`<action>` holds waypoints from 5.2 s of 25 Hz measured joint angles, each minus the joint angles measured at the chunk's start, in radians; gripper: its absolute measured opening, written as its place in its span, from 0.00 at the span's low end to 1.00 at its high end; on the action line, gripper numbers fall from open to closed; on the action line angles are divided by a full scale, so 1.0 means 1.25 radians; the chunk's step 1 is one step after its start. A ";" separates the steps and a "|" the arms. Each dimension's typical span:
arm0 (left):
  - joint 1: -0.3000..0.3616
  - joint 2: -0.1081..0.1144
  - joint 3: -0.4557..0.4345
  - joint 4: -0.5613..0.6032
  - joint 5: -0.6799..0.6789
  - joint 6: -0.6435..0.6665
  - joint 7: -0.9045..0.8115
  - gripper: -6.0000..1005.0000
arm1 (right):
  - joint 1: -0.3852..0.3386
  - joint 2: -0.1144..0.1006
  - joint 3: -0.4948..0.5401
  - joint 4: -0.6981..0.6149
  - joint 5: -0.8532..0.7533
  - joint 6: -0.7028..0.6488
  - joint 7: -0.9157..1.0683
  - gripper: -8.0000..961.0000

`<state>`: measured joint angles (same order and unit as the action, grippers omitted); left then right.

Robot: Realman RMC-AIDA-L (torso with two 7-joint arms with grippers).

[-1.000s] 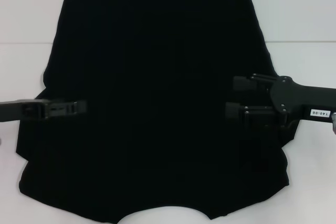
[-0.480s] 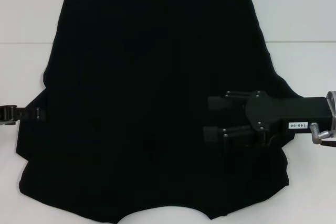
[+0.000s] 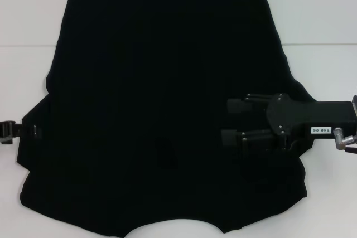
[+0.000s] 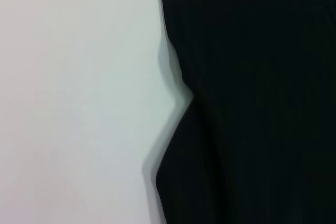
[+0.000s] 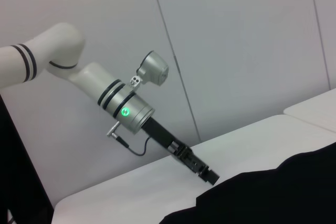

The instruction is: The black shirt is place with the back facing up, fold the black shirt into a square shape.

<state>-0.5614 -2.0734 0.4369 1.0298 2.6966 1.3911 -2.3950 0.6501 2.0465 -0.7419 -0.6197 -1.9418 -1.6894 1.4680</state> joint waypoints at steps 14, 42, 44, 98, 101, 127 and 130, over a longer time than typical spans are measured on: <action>0.007 -0.001 0.002 -0.047 0.002 -0.037 0.004 0.84 | -0.001 -0.002 0.000 0.000 0.001 0.006 0.000 0.95; 0.000 -0.001 0.018 -0.059 0.022 -0.053 0.017 0.34 | -0.002 -0.002 0.013 0.000 0.002 0.008 0.000 0.95; 0.000 -0.001 0.018 -0.059 0.022 -0.055 0.018 0.27 | -0.002 -0.002 0.013 0.000 0.002 0.008 0.000 0.95; 0.049 0.018 -0.225 -0.029 0.012 -0.066 0.125 0.01 | 0.000 0.023 0.055 0.011 0.005 0.048 -0.007 0.95; 0.050 0.018 -0.231 -0.030 0.012 -0.065 0.125 0.01 | 0.001 0.023 0.055 0.011 0.005 0.048 -0.007 0.95; -0.100 -0.018 0.038 -0.216 -0.214 0.055 0.261 0.01 | -0.007 0.015 0.055 0.011 0.005 0.040 -0.010 0.94; -0.105 -0.017 0.048 -0.223 -0.216 0.060 0.264 0.05 | -0.007 0.014 0.055 0.011 0.005 0.040 -0.009 0.94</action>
<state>-0.6929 -2.0948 0.4963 0.7505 2.4272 1.4660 -2.0651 0.6408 2.0639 -0.6733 -0.6059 -1.9359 -1.6398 1.4570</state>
